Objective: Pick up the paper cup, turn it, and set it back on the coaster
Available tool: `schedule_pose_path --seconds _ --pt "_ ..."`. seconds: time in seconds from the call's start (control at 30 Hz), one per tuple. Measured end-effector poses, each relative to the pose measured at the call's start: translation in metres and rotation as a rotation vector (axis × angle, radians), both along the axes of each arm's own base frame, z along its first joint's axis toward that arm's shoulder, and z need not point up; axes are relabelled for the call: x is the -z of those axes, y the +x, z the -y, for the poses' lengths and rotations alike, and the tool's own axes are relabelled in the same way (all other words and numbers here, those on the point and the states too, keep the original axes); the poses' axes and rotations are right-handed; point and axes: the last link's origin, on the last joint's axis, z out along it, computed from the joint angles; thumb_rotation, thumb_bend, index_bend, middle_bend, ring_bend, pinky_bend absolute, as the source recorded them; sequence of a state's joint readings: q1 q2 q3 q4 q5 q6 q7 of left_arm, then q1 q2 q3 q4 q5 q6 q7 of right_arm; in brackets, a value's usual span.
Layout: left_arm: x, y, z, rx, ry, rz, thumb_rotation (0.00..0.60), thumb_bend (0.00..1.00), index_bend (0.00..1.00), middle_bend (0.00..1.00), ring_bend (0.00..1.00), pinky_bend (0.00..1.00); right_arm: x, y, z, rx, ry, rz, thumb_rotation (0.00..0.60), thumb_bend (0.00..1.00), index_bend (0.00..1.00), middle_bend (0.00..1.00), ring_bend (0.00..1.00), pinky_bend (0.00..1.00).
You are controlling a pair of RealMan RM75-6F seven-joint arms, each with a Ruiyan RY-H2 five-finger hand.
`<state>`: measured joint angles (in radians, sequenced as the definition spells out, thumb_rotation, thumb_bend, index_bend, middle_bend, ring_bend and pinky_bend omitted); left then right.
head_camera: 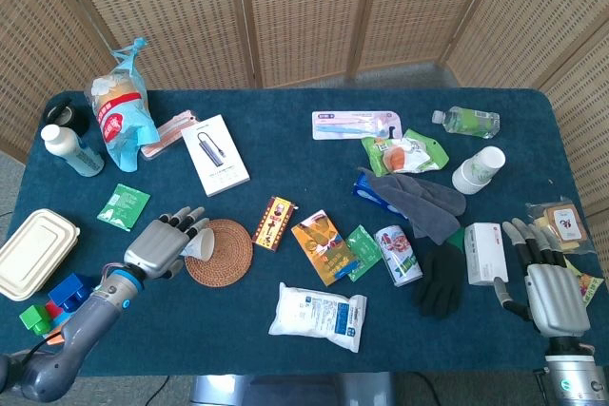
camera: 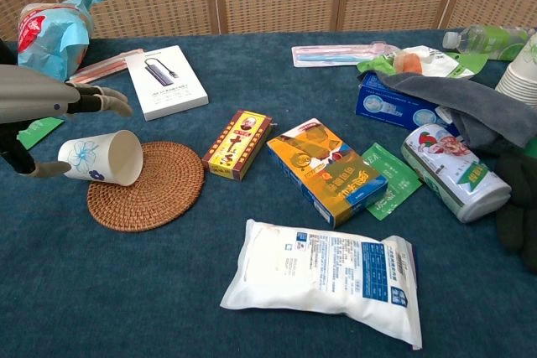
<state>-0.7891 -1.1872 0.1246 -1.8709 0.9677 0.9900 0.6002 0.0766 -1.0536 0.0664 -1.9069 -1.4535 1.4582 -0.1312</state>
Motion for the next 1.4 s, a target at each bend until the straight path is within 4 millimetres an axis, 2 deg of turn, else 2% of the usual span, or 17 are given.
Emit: schedule_pose_path --seconds 0.3,0.43,0.77,1.03,1.4 --pt "-0.01 -0.039 0.004 -0.113 0.006 0.072 0.6 0.45 0.0 0.0 0.0 0.21 0.001 0.001 -0.001 0.0 0.003 0.005 0.6 0.45 0.0 0.0 0.0 0.0" --pt "-0.008 -0.049 0.007 -0.122 0.014 0.083 0.6 0.45 0.0 0.0 0.0 0.25 0.002 0.003 0.0 -0.005 0.009 0.007 0.6 0.45 0.0 0.0 0.0 0.0" --pt "0.002 -0.048 0.005 -0.096 0.027 0.093 0.6 0.45 0.01 0.0 0.01 0.27 0.002 0.004 -0.003 -0.007 0.004 0.017 0.6 0.45 0.0 0.0 0.0 0.0" --pt "0.01 -0.045 0.002 -0.075 0.02 0.089 0.6 0.45 0.15 0.03 0.06 0.29 0.001 0.002 -0.005 0.002 0.001 0.022 0.6 0.45 0.0 0.0 0.0 0.0" --pt "0.011 -0.045 0.004 -0.067 -0.005 0.088 0.6 0.45 0.17 0.03 0.06 0.29 -0.001 0.003 -0.008 -0.003 -0.006 0.025 0.6 0.45 0.0 0.0 0.0 0.0"
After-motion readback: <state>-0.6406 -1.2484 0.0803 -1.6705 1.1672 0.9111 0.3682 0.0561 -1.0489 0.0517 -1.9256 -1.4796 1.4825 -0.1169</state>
